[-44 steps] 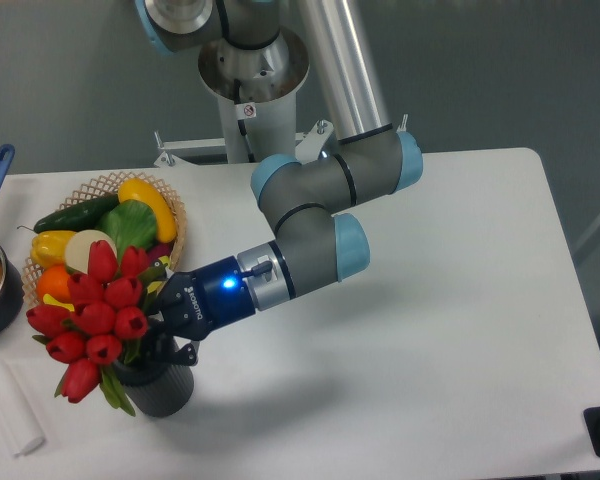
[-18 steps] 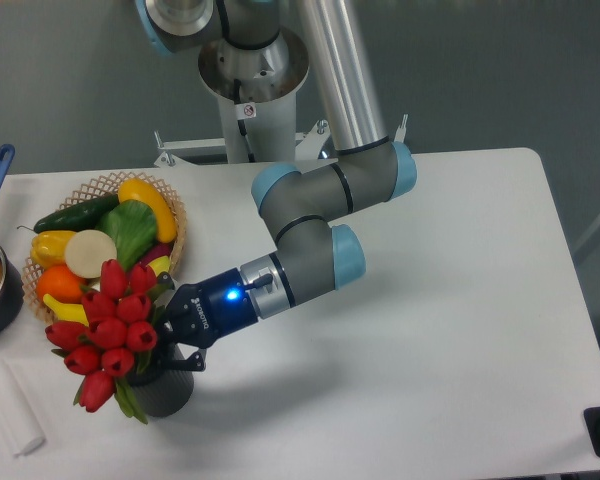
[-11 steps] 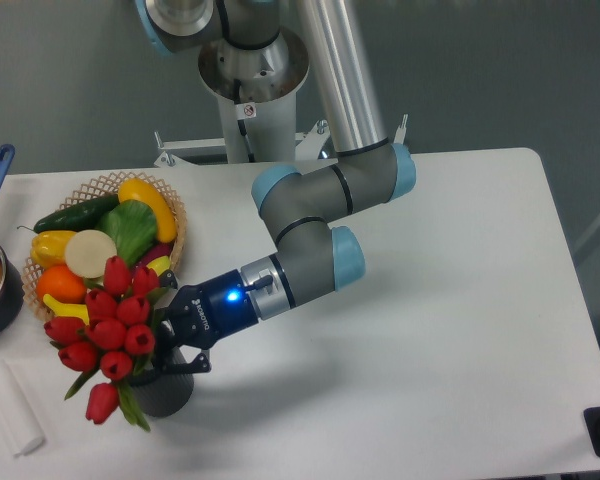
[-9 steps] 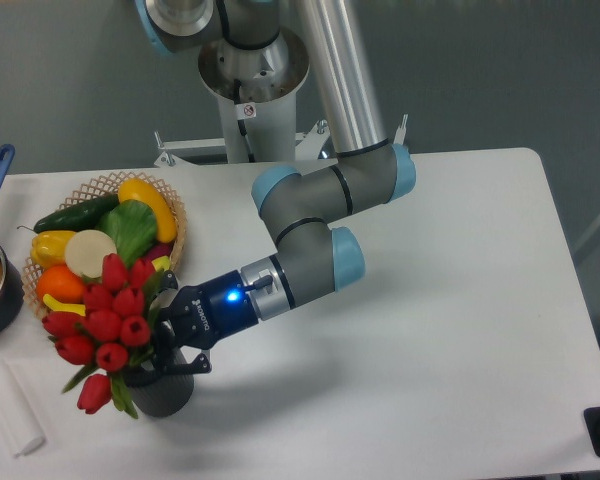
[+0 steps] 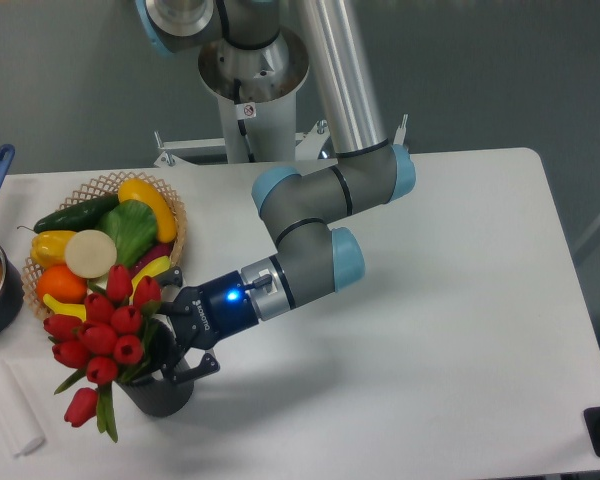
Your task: Insert the flowers into the vase
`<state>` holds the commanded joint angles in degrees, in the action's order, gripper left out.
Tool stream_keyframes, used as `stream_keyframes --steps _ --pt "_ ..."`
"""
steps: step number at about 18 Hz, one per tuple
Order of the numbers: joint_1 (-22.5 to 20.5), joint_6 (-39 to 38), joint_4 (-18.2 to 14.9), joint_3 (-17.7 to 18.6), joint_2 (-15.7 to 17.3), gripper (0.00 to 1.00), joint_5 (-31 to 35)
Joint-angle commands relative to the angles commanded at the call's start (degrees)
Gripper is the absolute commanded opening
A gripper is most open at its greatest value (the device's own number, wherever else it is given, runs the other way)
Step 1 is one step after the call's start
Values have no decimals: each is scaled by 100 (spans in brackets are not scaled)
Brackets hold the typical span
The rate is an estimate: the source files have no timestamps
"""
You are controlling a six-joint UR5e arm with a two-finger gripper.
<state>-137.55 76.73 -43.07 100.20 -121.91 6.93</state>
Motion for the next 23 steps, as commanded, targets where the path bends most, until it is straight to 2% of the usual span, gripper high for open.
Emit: stream_keyframes --steps 4,6,9,11,14,16,17,20,23 --pt "-53 228 9 -35 141 100 203" --pt "-158 334 0 -61 333 100 256" --pt "-307 343 0 -175 615 100 1009" --pt "-447 361 17 -263 624 100 1493" --pt "-676 545 26 -299 712 100 1609" --pt "-826 528 18 -351 940 100 1758" --pt "-878 510 18 -343 1106 100 2029" --pt "-1080 449 -17 -220 1642 100 3135" --pt "-1212 335 -61 114 2205 100 4181"
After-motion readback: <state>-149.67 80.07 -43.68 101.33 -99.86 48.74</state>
